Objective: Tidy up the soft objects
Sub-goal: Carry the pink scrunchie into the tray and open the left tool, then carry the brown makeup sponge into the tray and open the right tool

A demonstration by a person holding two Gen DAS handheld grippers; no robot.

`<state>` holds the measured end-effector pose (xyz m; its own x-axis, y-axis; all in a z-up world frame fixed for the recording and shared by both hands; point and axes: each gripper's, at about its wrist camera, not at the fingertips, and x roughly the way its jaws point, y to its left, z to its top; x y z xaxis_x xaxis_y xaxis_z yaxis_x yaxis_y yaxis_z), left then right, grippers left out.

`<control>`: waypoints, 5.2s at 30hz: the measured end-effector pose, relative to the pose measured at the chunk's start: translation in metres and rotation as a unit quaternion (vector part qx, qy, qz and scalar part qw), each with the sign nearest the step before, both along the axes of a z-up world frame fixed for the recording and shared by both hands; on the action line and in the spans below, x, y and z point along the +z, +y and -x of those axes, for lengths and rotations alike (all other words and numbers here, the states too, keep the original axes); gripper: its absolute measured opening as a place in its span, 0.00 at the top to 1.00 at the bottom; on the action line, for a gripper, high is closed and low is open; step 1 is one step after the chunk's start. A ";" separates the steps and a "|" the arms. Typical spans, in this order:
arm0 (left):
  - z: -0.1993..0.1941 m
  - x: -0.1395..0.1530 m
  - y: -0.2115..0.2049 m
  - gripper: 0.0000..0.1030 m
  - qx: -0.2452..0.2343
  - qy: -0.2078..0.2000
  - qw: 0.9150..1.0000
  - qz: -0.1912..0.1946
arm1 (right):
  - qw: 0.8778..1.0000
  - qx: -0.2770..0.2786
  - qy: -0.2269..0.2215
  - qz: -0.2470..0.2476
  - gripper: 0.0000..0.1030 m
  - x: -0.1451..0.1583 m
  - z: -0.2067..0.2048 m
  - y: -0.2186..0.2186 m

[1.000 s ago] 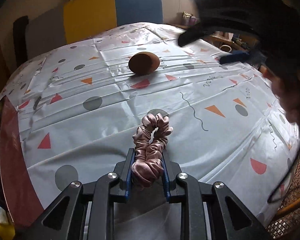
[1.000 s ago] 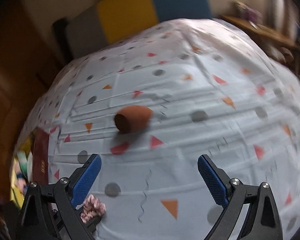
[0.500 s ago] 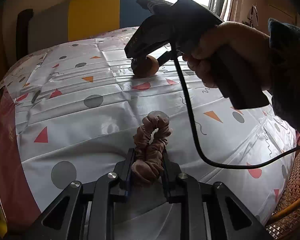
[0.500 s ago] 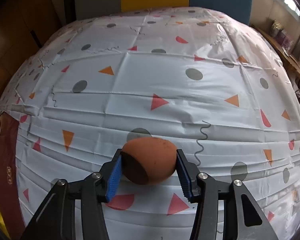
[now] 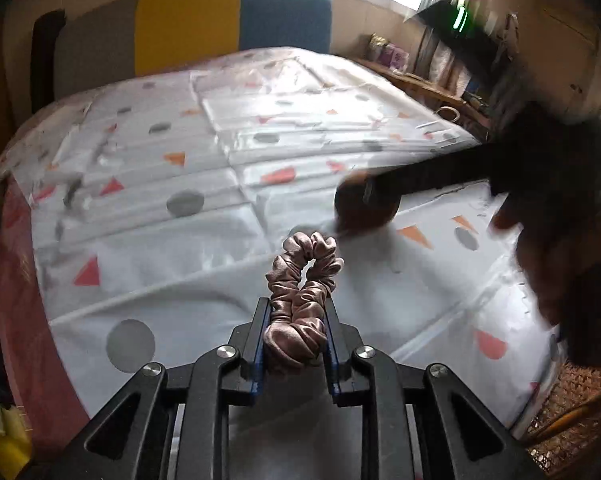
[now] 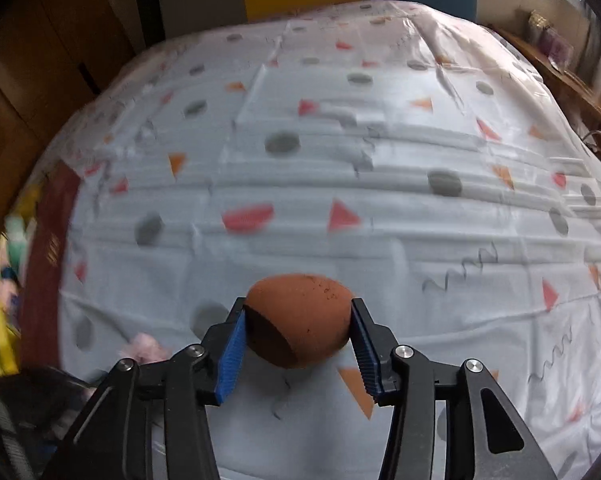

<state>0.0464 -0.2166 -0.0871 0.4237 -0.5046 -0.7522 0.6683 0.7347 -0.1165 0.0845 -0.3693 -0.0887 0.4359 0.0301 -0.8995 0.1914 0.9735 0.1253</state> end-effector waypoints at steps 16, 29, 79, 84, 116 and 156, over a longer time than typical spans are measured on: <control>0.034 0.077 0.064 0.78 0.074 -0.031 0.996 0.038 | 0.999 0.022 -0.011 0.028 0.51 -0.006 -0.005 0.005; 0.033 0.091 0.112 0.79 0.133 -0.037 0.990 0.044 | 0.999 0.032 -0.005 0.044 0.49 -0.009 -0.005 0.009; -0.044 0.011 0.207 0.66 0.288 0.127 0.948 0.047 | 0.995 0.054 -0.010 0.082 0.49 -0.009 -0.006 0.015; -0.037 0.019 0.211 0.66 0.297 0.102 0.949 0.036 | 0.995 0.055 -0.010 0.084 0.49 -0.009 -0.006 0.016; 0.008 0.075 0.249 0.63 0.337 -0.017 0.941 0.014 | 0.993 0.057 -0.012 0.102 0.50 -0.011 -0.005 0.018; 0.014 0.070 0.296 0.60 0.396 -0.017 0.918 0.017 | 0.961 0.235 -0.143 -0.003 0.50 0.086 -0.004 0.220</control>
